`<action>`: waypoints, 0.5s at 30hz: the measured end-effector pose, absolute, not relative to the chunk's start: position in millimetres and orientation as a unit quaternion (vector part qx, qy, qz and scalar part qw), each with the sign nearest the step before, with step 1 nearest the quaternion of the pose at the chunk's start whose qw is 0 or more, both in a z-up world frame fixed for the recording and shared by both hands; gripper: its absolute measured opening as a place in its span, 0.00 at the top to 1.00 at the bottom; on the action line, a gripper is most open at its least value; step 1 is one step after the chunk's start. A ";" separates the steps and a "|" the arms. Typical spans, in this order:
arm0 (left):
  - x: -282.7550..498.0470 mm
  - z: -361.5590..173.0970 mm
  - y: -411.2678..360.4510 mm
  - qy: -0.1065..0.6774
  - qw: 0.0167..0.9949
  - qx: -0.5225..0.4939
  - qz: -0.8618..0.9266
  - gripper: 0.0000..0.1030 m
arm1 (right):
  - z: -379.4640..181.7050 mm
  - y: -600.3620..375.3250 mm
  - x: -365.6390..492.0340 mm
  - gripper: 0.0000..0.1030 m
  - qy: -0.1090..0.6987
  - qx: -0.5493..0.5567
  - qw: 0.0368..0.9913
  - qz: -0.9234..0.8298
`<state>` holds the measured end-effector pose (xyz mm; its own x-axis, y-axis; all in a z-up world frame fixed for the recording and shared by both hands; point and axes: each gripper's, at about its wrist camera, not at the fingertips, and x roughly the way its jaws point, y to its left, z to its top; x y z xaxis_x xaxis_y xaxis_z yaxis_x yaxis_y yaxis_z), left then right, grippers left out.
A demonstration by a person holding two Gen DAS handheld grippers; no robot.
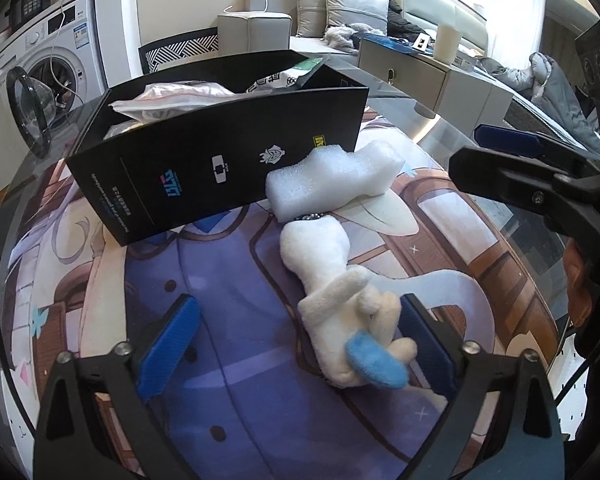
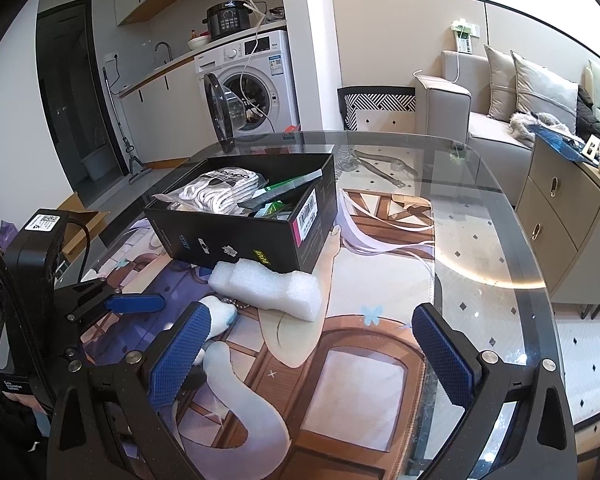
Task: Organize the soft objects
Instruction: 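Close the left tool on the white plush toy while the right tool approaches the white foam tube, then close the right tool on the white foam tube while the left tool holds the plush toy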
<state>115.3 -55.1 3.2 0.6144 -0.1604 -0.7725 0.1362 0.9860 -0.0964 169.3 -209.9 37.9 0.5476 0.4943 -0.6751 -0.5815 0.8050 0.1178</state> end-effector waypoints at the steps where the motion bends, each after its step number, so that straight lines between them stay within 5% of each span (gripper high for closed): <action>1: 115.6 3.7 -55.2 0.430 0.899 -0.011 -0.081 0.18 | 37.7 -209.8 169.2 0.01 0.364 -0.060 0.878 0.306; 7: 112.6 8.4 -48.7 0.422 0.901 -0.005 -0.100 0.70 | 36.5 -208.7 168.4 0.01 0.365 -0.059 0.876 0.309; 15: 103.4 10.8 -37.9 0.409 0.907 -0.007 -0.101 0.71 | 29.3 -203.8 171.9 0.01 0.378 -0.058 0.873 0.303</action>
<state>103.4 -37.9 10.8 0.6445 -0.1883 -0.7411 0.1773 0.9796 -0.0946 171.9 -203.8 29.3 0.5302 0.4853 -0.6952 -0.5736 0.8092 0.1274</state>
